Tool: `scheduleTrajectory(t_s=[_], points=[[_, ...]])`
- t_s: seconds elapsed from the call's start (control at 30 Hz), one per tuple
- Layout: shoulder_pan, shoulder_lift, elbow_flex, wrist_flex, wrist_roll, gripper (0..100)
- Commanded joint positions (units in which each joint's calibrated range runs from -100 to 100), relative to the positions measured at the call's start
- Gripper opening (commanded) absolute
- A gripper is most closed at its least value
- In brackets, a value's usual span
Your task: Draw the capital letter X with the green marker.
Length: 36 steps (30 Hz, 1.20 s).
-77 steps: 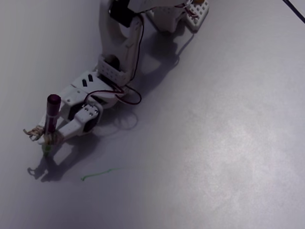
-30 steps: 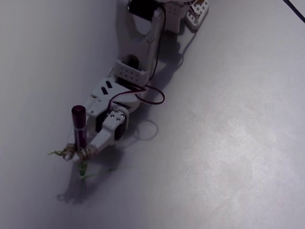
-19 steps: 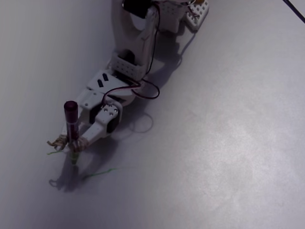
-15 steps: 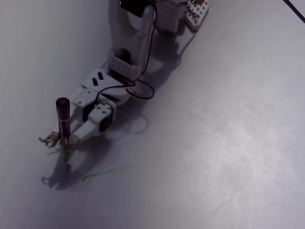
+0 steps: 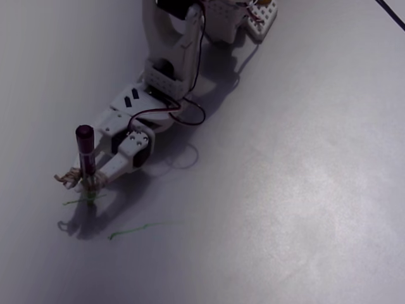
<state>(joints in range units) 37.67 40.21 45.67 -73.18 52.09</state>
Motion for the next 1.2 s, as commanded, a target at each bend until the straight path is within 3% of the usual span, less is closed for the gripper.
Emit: scheduleTrajectory(t_s=[0.0, 0.33, 0.5, 0.57, 0.7, 1.0, 1.17], points=[[1.31, -1.07, 2.96, -1.81, 1.81, 0], [9.02, -8.89, 15.26, -4.26, 5.18, 0], [5.78, -8.33, 8.71, -2.71, 1.90, 0], [3.02, -11.13, 5.03, 3.10, 0.15, 0], [-3.26, -20.78, -1.80, 22.39, -11.53, 0], [-20.68, -61.71, 15.62, 69.63, -42.20, 0], [-27.06, -81.17, 26.49, 84.01, -52.50, 0]])
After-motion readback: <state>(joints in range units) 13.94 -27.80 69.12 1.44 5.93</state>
